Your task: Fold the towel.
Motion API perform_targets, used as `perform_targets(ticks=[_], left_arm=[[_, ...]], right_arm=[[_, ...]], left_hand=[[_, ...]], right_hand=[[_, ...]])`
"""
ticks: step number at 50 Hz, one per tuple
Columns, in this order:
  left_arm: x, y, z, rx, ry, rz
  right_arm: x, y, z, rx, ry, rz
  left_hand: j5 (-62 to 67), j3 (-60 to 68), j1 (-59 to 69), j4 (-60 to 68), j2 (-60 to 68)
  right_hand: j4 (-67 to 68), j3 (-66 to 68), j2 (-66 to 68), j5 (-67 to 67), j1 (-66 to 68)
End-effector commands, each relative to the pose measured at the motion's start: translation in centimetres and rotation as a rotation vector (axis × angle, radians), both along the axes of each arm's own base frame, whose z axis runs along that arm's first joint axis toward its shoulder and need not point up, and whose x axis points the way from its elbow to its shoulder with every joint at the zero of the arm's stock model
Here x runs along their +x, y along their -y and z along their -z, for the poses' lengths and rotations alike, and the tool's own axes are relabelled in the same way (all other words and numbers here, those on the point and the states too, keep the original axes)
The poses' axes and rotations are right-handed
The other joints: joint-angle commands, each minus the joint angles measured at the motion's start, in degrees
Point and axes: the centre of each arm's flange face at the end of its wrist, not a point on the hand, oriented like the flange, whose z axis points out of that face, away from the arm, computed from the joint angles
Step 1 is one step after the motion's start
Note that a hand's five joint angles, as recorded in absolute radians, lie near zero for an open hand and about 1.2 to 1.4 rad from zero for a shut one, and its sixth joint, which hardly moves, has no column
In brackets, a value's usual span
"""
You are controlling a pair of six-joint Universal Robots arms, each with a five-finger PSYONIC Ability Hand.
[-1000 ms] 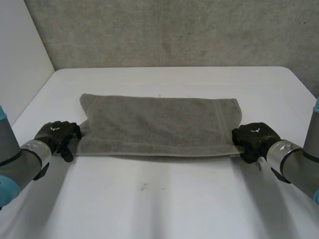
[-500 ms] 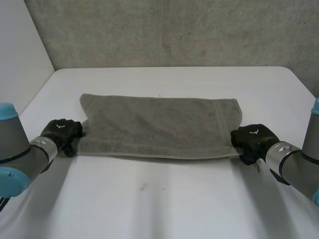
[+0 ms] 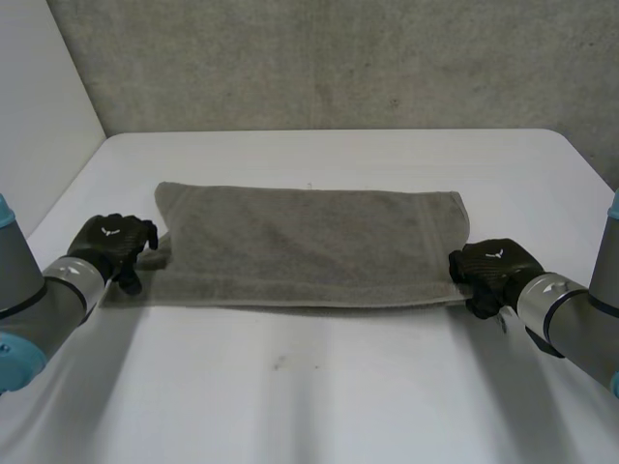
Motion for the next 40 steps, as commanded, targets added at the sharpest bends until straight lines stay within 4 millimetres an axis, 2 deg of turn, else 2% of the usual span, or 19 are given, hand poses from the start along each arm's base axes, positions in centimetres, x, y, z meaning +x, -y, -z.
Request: perform_targets(ticks=[1, 5, 10, 15, 24, 35, 40], left_arm=[[0.7, -0.2, 0.0, -0.035, 0.003, -0.03], [1.0, -1.1, -1.9, -0.077, -0.004, -0.039], [1.0, -2.6, -2.0, -0.035, 0.002, -0.032], [1.2, -3.3, -1.4, 0.032, 0.009, -0.036], [1.7, -2.1, 0.9, 0.099, 0.016, -0.053], [1.6, 0.6, 2.4, 0.106, 0.02, -0.057], [1.4, 1.1, 2.8, 0.106, 0.037, -0.047]], right_arm=[[0.0, -0.1, 0.1, 0.006, -0.002, -0.001], [-0.1, -0.1, 0.1, 0.008, -0.002, 0.003], [-0.1, -0.1, 0.1, 0.007, -0.002, 0.001], [0.0, -0.2, 0.2, 0.009, -0.003, -0.004], [0.1, -0.4, 0.4, 0.012, -0.012, -0.012], [0.1, -0.5, 0.5, 0.01, -0.026, -0.02], [0.1, -0.4, 0.5, 0.008, -0.026, -0.018]], left_hand=[[-1.76, -1.7, -1.89, -1.81, -1.65], [1.43, 1.48, 1.3, 1.37, 1.53], [9.66, 9.72, 9.53, 9.61, 9.77], [9.85, 9.91, 9.72, 9.8, 9.96], [8.85, 8.91, 8.72, 8.79, 8.95], [7.66, 7.72, 7.53, 7.61, 7.77], [7.83, 7.89, 7.7, 7.78, 7.94]], right_hand=[[11.7, 11.94, 12.76, 13.85, 24.17], [11.7, 11.94, 12.76, 13.85, 24.17], [11.7, 11.94, 12.76, 13.85, 24.17], [11.7, 11.94, 12.76, 13.85, 24.17], [11.7, 11.94, 12.76, 13.85, 24.17], [11.7, 11.94, 12.76, 13.85, 24.17], [11.7, 11.94, 12.76, 13.85, 24.17]])
